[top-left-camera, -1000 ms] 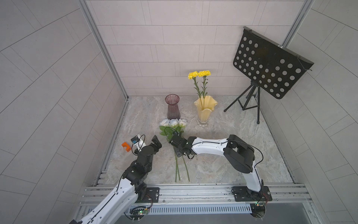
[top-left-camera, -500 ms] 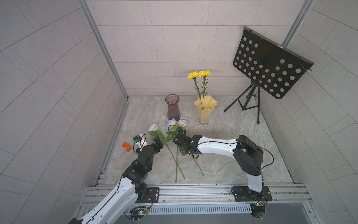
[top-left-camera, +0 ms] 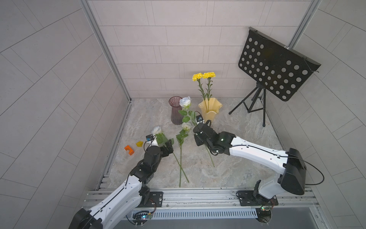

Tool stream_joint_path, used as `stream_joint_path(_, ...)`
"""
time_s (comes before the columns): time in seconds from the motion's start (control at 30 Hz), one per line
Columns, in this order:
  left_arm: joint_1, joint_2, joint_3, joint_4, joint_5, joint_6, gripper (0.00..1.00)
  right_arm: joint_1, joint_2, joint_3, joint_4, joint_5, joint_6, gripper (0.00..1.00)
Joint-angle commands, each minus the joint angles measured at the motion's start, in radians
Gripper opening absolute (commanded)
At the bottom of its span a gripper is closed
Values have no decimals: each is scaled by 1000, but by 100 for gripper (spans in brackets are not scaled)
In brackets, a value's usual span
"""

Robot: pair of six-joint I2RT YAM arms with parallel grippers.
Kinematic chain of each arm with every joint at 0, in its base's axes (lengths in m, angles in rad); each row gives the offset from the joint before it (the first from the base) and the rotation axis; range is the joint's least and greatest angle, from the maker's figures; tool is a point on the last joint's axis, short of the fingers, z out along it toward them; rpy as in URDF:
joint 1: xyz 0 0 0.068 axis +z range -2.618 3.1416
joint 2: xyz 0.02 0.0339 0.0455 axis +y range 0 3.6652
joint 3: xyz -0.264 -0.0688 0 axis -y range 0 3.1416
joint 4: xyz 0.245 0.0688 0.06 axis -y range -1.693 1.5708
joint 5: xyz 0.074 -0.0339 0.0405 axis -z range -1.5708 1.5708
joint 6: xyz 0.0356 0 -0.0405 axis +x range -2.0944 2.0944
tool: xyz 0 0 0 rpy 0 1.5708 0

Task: Arrange the flowers in different vases according to their colors
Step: Pick up the flower at the center of the board, then insert the flower into the vase.

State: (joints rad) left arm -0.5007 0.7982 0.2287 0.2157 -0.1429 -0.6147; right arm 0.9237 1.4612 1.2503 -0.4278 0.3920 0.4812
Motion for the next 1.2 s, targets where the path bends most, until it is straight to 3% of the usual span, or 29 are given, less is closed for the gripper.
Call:
stream_joint_path(0.0,-58,122,59,121,206,103,100,-45,-121,-11,116,70,-69,0)
stream_joint_path(0.2,-372,346,230,61,-16,280,100,-131,-219,-1,321,92,-144,0)
stream_joint_path(0.3,-423,429,286,33,-56,291,100,-191,-204,39,367,89,-139,0)
stream_joint_path(0.47,-426,458,303,31,-67,279,100,-239,-185,62,386,46,-110,0)
stream_joint_path(0.93,-415,382,276,-1,-217,222,100,-240,-49,152,492,-127,-98,0)
stream_joint_path(1.17,-275,285,221,-24,-197,118,100,-229,123,290,612,-243,-179,0)
